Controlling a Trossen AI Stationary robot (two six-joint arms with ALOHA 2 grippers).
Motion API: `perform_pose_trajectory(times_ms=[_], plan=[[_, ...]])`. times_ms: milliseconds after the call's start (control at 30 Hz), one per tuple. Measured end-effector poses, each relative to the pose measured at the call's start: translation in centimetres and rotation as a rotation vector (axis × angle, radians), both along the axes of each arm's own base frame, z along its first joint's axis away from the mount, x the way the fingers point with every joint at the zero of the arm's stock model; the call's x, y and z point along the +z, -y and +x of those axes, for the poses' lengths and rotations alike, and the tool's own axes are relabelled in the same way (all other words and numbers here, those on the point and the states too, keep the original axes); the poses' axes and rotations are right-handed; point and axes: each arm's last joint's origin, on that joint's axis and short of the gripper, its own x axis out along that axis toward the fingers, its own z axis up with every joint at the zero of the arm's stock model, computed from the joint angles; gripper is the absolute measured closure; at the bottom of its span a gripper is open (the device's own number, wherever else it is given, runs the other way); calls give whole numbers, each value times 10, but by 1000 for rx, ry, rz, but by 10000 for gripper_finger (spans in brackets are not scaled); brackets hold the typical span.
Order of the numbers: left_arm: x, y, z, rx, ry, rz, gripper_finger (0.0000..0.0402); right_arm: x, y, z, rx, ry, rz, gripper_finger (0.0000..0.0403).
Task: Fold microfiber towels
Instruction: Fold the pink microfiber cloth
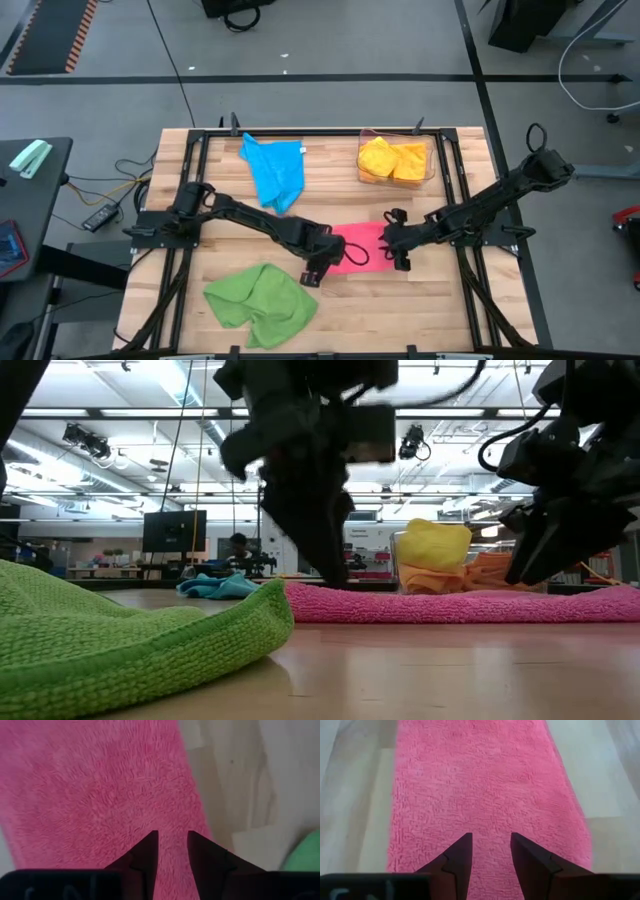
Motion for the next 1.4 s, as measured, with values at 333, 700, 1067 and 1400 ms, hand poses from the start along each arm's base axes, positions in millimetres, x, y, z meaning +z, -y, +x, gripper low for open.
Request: perform_pose_trajectory(times_ms=[333, 700, 1067, 1400], plan=[[-26, 0, 0, -14, -99, 29, 291, 1, 0, 1, -15, 9, 13, 260], [19, -1, -8, -49, 4, 14, 297, 0, 0, 0, -37, -1, 27, 260], [-23, 18, -8, -115, -132, -43, 313, 0, 0, 0, -44, 4, 35, 260], [11, 17, -16, -98, -87, -68, 331, 0, 0, 0, -44, 4, 35, 260]])
